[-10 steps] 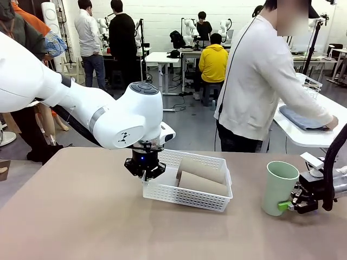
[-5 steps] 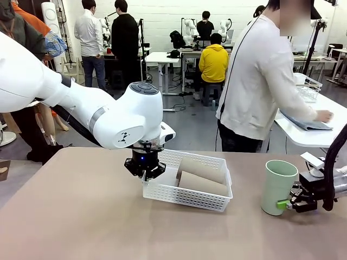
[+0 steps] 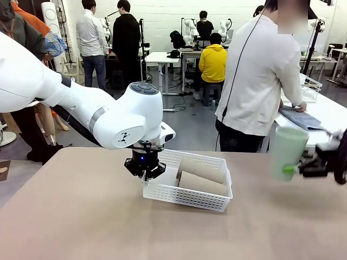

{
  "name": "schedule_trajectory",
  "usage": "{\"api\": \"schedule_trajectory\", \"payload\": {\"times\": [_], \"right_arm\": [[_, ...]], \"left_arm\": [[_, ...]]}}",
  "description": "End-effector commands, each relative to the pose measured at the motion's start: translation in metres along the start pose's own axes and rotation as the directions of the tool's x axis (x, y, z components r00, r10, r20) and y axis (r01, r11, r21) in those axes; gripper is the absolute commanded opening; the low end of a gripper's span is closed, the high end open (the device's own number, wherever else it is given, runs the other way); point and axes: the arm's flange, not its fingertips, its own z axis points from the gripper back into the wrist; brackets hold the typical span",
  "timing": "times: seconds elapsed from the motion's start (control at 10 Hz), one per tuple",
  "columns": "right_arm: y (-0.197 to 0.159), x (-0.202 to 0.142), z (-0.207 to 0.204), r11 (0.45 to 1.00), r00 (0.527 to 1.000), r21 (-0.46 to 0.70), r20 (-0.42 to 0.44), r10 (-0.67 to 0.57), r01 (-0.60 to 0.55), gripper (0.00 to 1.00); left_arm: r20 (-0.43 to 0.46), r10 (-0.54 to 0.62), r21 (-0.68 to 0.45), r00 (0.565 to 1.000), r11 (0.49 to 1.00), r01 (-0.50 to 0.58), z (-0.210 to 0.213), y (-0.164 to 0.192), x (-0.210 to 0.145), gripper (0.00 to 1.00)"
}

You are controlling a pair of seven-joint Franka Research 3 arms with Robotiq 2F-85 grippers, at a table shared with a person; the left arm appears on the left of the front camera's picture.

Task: Clean and organize the cups into the basket.
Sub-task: Pick up the Reusable plastic cup from the right side of the table and stack it inside the Organizing basket in the center of the table.

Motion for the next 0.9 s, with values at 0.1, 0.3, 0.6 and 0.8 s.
{"api": "schedule_trajectory", "payload": {"times": [0.1, 0.3, 0.6, 0.8], "right_arm": [[0.036, 0.102, 0.007, 0.99, 0.998, -0.127, -0.018, -0.058, 0.055, 0.0], [0.035, 0.116, 0.008, 0.985, 0.995, -0.152, -0.028, -0.091, 0.086, 0.0], [0.04, 0.121, 0.023, 0.993, 0.999, -0.115, -0.017, -0.028, 0.026, 0.0], [0.04, 0.121, 0.023, 0.993, 0.999, -0.115, -0.017, -0.028, 0.026, 0.0]], "left_arm": [[0.003, -0.002, 0.001, 1.0, 1.0, 0.002, 0.0, -0.001, 0.0, 0.0], [0.003, -0.002, 0.001, 1.0, 1.0, 0.002, 0.0, -0.001, 0.0, 0.0], [0.003, -0.002, 0.001, 1.0, 1.0, 0.002, 0.0, -0.001, 0.0, 0.0], [0.003, -0.002, 0.001, 1.0, 1.0, 0.002, 0.0, -0.001, 0.0, 0.0]]}}
